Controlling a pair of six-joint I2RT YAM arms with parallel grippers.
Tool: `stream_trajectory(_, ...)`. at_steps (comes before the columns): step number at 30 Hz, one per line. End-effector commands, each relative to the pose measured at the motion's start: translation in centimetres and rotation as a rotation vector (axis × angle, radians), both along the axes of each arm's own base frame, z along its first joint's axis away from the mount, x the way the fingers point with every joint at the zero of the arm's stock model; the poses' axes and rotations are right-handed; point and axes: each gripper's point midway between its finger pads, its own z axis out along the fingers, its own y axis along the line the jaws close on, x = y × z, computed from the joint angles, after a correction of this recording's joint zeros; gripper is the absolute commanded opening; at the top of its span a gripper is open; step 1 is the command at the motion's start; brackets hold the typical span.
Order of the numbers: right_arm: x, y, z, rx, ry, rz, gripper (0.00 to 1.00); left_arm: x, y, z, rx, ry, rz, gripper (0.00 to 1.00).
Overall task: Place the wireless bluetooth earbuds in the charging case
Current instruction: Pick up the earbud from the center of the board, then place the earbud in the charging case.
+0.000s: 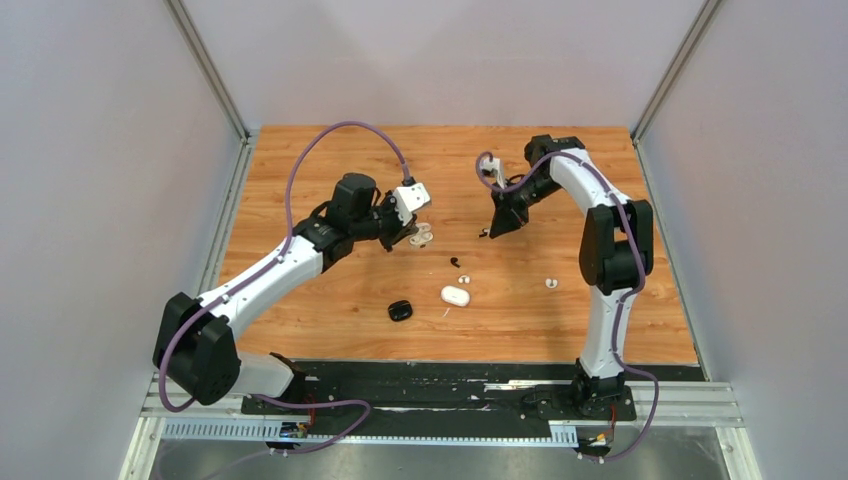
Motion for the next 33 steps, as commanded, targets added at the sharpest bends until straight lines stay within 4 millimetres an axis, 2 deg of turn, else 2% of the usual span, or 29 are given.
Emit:
stream_trajectory(1,-3.3,4.1,10.9,0.225,0.449,-0.286,0.0,2.2,-0.7,1.4,-0.012,-0.114,0.001,0.0)
stream_trajectory(4,-4.3,5.6,14.3,0.31,0.587,-0.321,0.0,3.8,-1.2,1.8,-0.004,-0.178,-0.004,0.0)
stream_trajectory(6,-5.5,6.7,15.5,0.317,0.585,-0.302,0.0,4.7,-1.7,1.8,-0.007,-0.203,-0.003,0.0)
stream_trajectory(8,-6.5,7.9,16.4,0.306,0.624,-0.301,0.0,5.4,-2.2,0.8,0.003,-0.186,0.012,0.0)
stream_trajectory(10,-7.3,8.8,17.1,0.294,0.649,-0.292,0.0,6.1,-2.9,1.0,-0.011,-0.194,0.024,0.0)
stream_trajectory(13,-7.7,9.6,17.3,0.26,0.671,-0.307,0.0,5.9,-3.9,1.0,-0.039,-0.187,0.004,0.0)
stream_trajectory(17,-7.5,10.4,16.0,0.189,0.659,-0.363,0.0,4.9,-4.9,1.5,-0.099,-0.171,-0.026,0.0)
stream_trajectory(26,-6.0,10.9,14.0,0.082,0.724,-0.628,0.0,3.2,-5.2,2.9,-0.196,-0.095,-0.004,0.0)
stream_trajectory(33,-4.9,11.8,14.0,0.087,0.644,-0.615,0.0,2.5,-5.4,3.1,-0.225,-0.051,0.001,0.0)
